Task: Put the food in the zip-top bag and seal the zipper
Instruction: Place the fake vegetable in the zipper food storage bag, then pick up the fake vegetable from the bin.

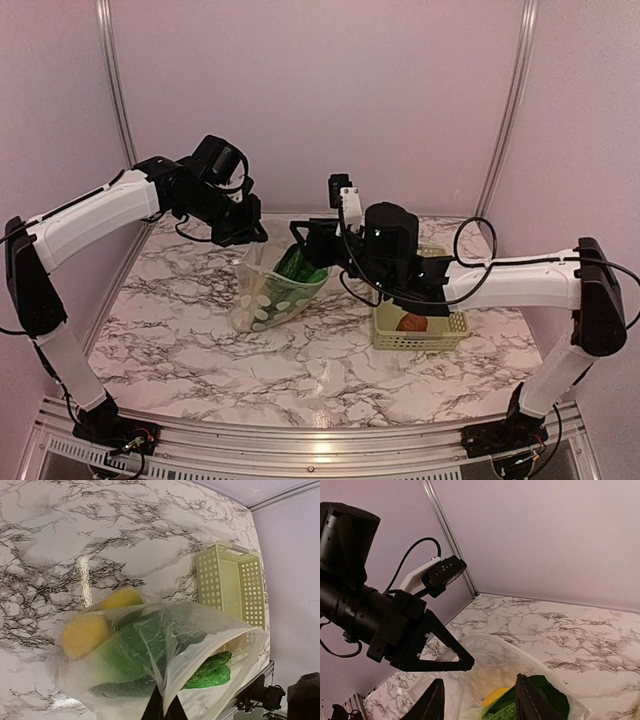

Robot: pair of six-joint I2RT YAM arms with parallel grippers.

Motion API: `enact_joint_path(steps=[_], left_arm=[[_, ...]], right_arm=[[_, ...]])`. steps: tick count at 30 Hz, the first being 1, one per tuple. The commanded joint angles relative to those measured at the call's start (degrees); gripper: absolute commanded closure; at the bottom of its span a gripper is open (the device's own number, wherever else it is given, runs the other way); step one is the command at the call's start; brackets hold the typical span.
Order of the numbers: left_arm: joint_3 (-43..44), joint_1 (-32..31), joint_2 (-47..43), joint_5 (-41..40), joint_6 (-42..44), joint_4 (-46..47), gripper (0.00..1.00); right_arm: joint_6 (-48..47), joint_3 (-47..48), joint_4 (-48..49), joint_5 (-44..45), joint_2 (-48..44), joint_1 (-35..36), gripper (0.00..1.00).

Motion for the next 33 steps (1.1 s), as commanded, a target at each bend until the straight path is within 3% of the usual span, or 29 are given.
enact_joint_path(steps=[1, 7, 13, 18, 23, 29, 33], left_arm=[[-0.1, 0.2, -1.0, 0.8, -0.2, 2.0, 0.97], [-1.6, 0.2, -1.9, 1.9, -0.4, 2.6, 0.96], [-2.4, 0.2, -2.6, 3.5, 1.3, 2.6, 0.94], [-3.5, 0.1, -3.5, 4.0, 3.2, 2.5, 0.94], [-3.3, 0.1, -3.5, 4.0, 5.7, 1.0, 0.94], [-3.3, 0.1, -3.5, 3.6, 7.8, 0.6, 0.95], [-3.1, 0.1, -3.4, 3.4, 8.5, 0.6, 0.96]], right_arm=[[-4.1, 0.3, -8.0, 2.9, -9.1, -0.2, 0.54], [-4.7, 1.4, -19.5, 5.5, -10.9, -3.1, 0.59], [-1.2, 9.2, -33.1, -2.9, -3.0, -6.4, 0.72], [4.3, 12.8, -38.4, -8.4, 0.4, -6.8, 0.68], [6.0, 11.0, -38.3, -6.3, -4.5, -7.6, 0.64], [4.4, 15.4, -47.1, -7.2, -8.0, -11.9, 0.62], [3.6, 13.0, -52.8, -6.0, -13.0, -14.9, 0.61]])
